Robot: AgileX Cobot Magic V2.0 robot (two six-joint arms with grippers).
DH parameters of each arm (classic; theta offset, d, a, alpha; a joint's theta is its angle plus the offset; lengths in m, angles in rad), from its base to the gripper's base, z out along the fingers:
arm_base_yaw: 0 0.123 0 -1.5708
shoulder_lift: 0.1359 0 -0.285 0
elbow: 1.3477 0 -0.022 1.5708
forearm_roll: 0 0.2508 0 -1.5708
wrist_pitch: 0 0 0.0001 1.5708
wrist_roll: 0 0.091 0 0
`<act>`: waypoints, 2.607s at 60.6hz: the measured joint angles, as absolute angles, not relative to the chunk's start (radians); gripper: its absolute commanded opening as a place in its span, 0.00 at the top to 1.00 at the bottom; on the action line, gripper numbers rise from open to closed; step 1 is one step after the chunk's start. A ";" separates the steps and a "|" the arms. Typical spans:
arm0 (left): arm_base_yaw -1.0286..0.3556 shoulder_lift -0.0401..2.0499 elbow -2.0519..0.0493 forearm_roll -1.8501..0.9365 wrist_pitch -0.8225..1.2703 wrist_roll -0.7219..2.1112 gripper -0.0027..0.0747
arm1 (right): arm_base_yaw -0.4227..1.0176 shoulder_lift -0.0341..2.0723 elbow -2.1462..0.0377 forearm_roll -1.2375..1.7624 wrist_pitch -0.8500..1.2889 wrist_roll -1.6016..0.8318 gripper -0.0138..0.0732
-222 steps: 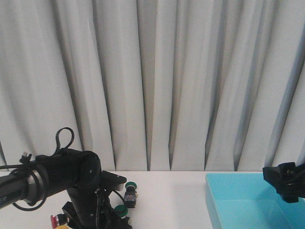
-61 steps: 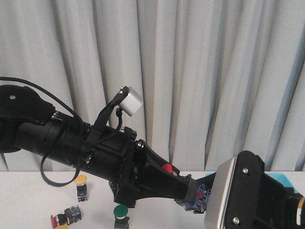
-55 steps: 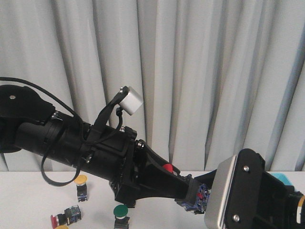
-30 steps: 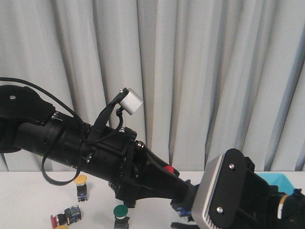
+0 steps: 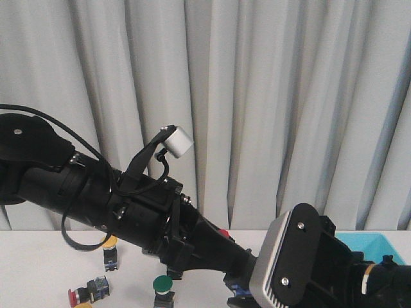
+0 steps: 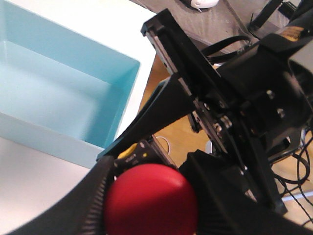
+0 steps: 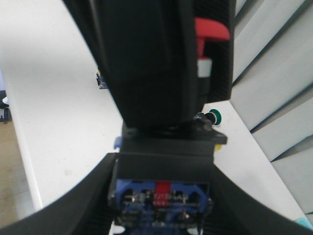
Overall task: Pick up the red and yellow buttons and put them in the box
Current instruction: 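Lift the red button and pass it to the right gripper, then carry the red button with the right gripper and drop it in the box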
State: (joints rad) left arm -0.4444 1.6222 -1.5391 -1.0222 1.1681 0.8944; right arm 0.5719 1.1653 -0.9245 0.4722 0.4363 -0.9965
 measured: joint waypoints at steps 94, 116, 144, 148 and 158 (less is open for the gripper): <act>-0.409 1.348 -1.539 -0.269 0.655 0.611 0.30 | 0.146 1.241 -0.925 0.500 0.047 -0.638 0.83; -0.408 1.396 -1.539 0.067 0.762 0.299 0.30 | -0.031 1.637 -0.930 0.496 0.236 -0.628 0.81; -0.408 1.396 -1.539 0.070 0.768 0.292 0.30 | -0.031 1.942 -1.014 0.461 0.355 -0.636 0.35; -0.408 1.396 -1.539 0.070 0.775 0.292 0.30 | -0.031 1.956 -1.040 0.458 0.387 -0.636 0.28; -0.408 1.396 -1.539 0.070 0.784 0.292 0.30 | -0.031 1.952 -1.095 0.455 0.436 -0.618 0.26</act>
State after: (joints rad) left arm -0.4077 1.3962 -1.5391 0.0704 0.7844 0.2917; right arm -0.0313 1.9522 -1.0947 0.4552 0.4360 -0.6183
